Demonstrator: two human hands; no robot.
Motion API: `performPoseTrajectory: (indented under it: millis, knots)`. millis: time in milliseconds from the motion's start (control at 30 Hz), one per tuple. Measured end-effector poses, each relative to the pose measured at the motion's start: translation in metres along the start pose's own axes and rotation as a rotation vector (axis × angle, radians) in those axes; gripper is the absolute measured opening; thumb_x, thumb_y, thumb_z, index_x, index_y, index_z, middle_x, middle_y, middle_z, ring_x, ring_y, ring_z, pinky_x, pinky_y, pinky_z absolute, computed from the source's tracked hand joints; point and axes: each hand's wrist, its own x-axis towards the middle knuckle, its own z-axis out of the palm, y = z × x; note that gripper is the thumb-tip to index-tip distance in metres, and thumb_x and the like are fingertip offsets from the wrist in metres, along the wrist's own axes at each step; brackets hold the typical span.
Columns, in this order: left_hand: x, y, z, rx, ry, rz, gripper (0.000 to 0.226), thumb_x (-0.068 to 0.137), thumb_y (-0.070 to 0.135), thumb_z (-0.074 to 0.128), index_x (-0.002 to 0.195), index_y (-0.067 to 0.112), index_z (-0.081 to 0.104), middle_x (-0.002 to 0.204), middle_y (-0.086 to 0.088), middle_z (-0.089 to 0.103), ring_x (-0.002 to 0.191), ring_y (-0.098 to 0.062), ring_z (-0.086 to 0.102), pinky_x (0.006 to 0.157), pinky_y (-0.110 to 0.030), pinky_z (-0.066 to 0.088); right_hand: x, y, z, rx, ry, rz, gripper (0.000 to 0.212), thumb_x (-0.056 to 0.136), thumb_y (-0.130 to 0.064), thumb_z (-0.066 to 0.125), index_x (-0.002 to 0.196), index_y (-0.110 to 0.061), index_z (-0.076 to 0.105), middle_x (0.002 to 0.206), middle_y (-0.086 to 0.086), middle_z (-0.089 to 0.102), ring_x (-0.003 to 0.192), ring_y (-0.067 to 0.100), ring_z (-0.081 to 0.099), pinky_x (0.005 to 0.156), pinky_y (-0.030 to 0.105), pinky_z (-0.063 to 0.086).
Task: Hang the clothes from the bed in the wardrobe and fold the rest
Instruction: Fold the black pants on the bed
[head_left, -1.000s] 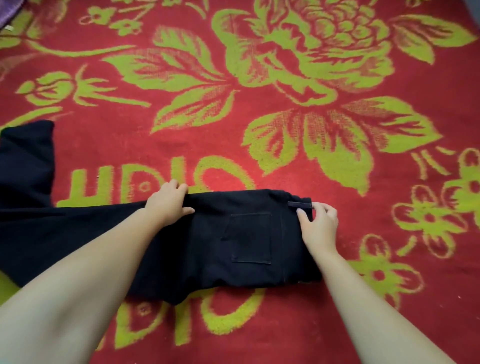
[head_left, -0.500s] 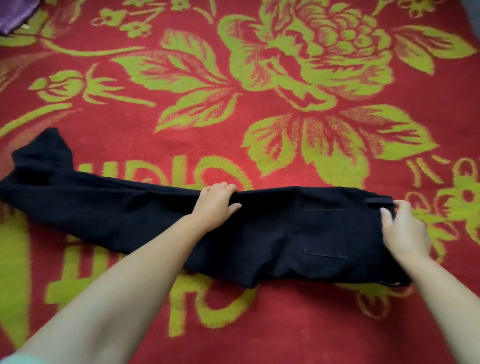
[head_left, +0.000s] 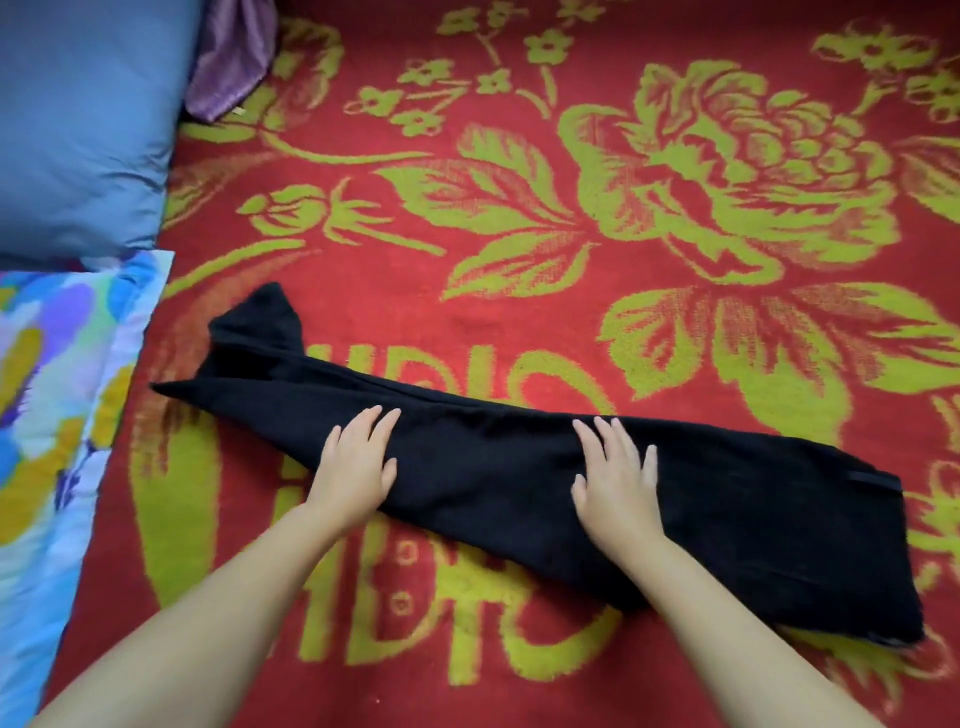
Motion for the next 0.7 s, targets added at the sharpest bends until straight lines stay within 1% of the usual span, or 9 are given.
performPoseTrajectory:
  millis: [100,233,267,400,467,500,567,633,700]
  knots:
    - [0.003,-0.052,-0.010,-0.011,-0.021,-0.040,0.063,0.090,0.018,0.054,0.148,0.016,0.030,0.152,-0.007,0.031,0.141,-0.022,0.028,0.115,-0.042,0.023,0.014,-0.058,0.009,-0.026,-0.080,-0.078,0.057,0.098,-0.021,0.042,0.151,-0.023,0.019,0.158,-0.001,0.016,0.148,0.017,0.002,0.116,0.053,0.002]
    - [0.017,-0.119,-0.017,0.032,-0.030,-0.058,0.067,0.087,0.012,0.052,0.149,0.016,0.027,0.153,-0.008,0.028,0.142,-0.022,0.024,0.115,-0.043,0.022,0.040,-0.128,0.023,0.000,-0.112,-0.147,0.046,0.099,-0.018,0.040,0.145,-0.020,0.033,0.154,-0.003,0.026,0.146,0.013,0.012,0.117,0.050,0.003]
    - [0.020,-0.151,-0.020,0.041,-0.021,-0.067,0.067,0.087,0.014,0.053,0.149,0.017,0.026,0.154,-0.007,0.027,0.143,-0.021,0.023,0.115,-0.044,0.021,0.051,-0.159,0.037,0.018,-0.109,-0.166,0.044,0.099,-0.018,0.040,0.143,-0.020,0.037,0.152,-0.003,0.030,0.145,0.013,0.017,0.118,0.047,0.004]
    - [0.034,-0.202,-0.027,0.054,-0.094,-0.018,0.075,0.088,0.022,0.052,0.152,0.024,0.014,0.158,-0.001,0.014,0.147,-0.015,0.006,0.116,-0.051,0.005,0.073,-0.216,0.059,0.083,-0.088,-0.281,0.044,0.098,-0.016,0.042,0.142,-0.021,0.039,0.148,-0.005,0.036,0.140,0.012,0.028,0.118,0.038,0.010]
    - [0.052,-0.235,-0.032,0.081,-0.149,-0.017,0.079,0.086,0.024,0.055,0.152,0.026,0.011,0.154,-0.001,0.020,0.145,-0.017,0.010,0.114,-0.055,0.002,0.087,-0.241,0.072,0.080,-0.092,-0.272,0.049,0.097,-0.017,0.043,0.145,-0.021,0.033,0.148,-0.005,0.036,0.139,0.014,0.029,0.118,0.038,0.012]
    - [0.060,-0.252,-0.033,0.113,-0.168,-0.042,0.078,0.085,0.025,0.056,0.152,0.024,0.015,0.149,-0.002,0.028,0.143,-0.018,0.017,0.114,-0.057,0.004,0.094,-0.249,0.077,0.065,-0.107,-0.251,0.051,0.097,-0.019,0.044,0.146,-0.021,0.031,0.147,-0.004,0.037,0.137,0.016,0.031,0.118,0.040,0.014]
    - [0.069,-0.279,-0.038,0.233,-0.171,-0.103,0.064,0.085,0.028,0.058,0.144,0.022,0.033,0.134,-0.003,0.042,0.132,-0.022,0.032,0.114,-0.055,0.011,0.107,-0.255,0.083,0.001,-0.105,-0.208,0.051,0.096,-0.024,0.047,0.144,-0.021,0.032,0.140,0.000,0.042,0.130,0.020,0.037,0.115,0.040,0.021]
    - [0.074,-0.295,-0.042,0.320,-0.096,-0.075,0.040,0.083,0.030,0.065,0.121,0.020,0.058,0.117,-0.005,0.051,0.117,-0.027,0.043,0.109,-0.049,0.025,0.112,-0.252,0.081,-0.059,-0.068,-0.180,0.040,0.095,-0.026,0.049,0.134,-0.020,0.043,0.127,0.002,0.048,0.119,0.023,0.044,0.108,0.037,0.028]
    - [0.081,-0.308,-0.044,0.302,0.055,0.039,0.026,0.066,0.019,0.081,0.088,0.014,0.069,0.097,-0.009,0.056,0.097,-0.032,0.053,0.095,-0.048,0.039,0.114,-0.251,0.080,-0.098,-0.012,-0.156,0.028,0.093,-0.025,0.053,0.119,-0.017,0.056,0.117,0.004,0.051,0.110,0.025,0.046,0.101,0.037,0.032]
